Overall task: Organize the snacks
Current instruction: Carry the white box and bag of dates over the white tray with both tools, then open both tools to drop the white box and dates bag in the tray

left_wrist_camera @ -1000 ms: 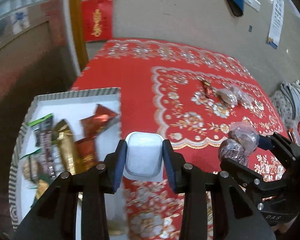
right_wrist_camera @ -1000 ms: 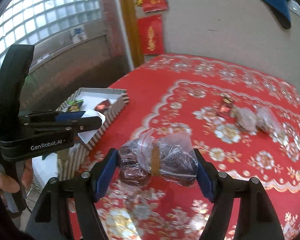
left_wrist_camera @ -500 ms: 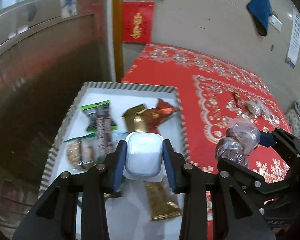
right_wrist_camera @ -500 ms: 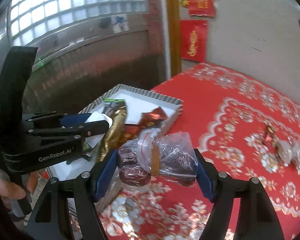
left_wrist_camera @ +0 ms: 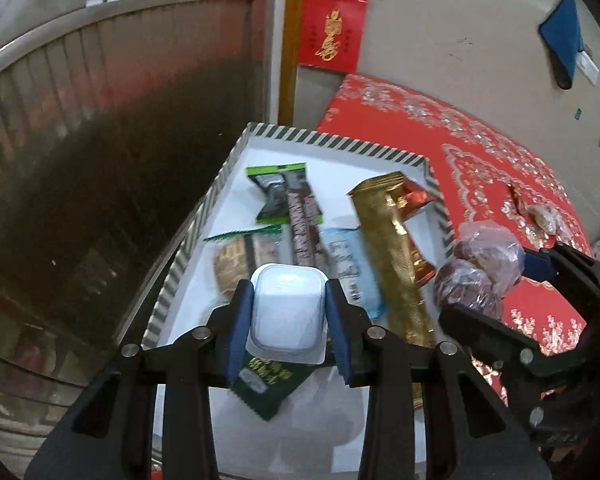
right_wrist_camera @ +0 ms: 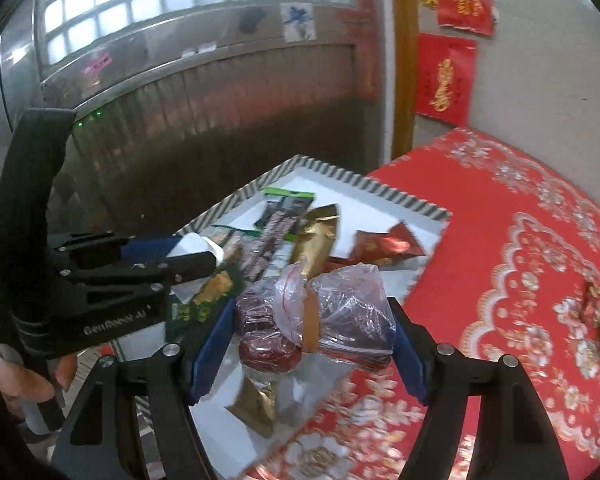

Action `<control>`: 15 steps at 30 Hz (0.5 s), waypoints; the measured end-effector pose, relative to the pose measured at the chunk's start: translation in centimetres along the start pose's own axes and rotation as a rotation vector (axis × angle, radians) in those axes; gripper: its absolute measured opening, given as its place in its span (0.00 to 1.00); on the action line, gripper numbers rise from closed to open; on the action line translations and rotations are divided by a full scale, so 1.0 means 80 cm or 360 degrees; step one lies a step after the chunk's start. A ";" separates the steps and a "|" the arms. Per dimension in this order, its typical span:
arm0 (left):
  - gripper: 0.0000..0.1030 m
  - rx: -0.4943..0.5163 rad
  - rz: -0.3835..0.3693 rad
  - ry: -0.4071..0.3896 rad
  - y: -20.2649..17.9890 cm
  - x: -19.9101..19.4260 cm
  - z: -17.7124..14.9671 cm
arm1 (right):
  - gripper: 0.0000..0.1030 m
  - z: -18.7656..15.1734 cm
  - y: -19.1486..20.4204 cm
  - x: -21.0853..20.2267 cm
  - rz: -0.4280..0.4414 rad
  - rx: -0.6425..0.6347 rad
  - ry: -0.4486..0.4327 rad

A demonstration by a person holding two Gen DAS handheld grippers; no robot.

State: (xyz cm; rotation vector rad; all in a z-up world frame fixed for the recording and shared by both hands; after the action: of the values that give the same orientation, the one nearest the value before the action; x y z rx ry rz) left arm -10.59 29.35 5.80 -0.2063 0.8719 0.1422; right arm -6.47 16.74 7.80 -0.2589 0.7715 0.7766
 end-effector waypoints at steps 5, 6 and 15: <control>0.33 -0.0037 0.0054 -0.0006 0.017 0.006 -0.001 | 0.72 -0.008 0.026 0.019 0.0028 -0.0107 0.0056; 0.33 -0.0039 0.0059 -0.0001 0.018 0.008 -0.001 | 0.72 -0.011 0.029 0.023 0.0035 -0.0116 0.0068; 0.35 -0.0107 0.0049 0.0074 0.019 0.031 -0.006 | 0.79 -0.022 0.036 0.021 0.0032 -0.0170 0.0055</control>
State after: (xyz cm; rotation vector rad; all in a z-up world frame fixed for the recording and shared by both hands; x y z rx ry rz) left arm -9.70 30.82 3.38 -0.2598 0.9178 0.1964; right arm -8.68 18.79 5.54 -0.3618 0.7670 0.8354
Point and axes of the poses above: each gripper's, at about its wrist camera, not at the fingertips, and x roughly the way its jaws point, y to its left, z to its top, the point moved 1 cm from there along x, roughly the way its jaws point, and after that the axes turned 3 degrees about -z, right-handed, at the moved point
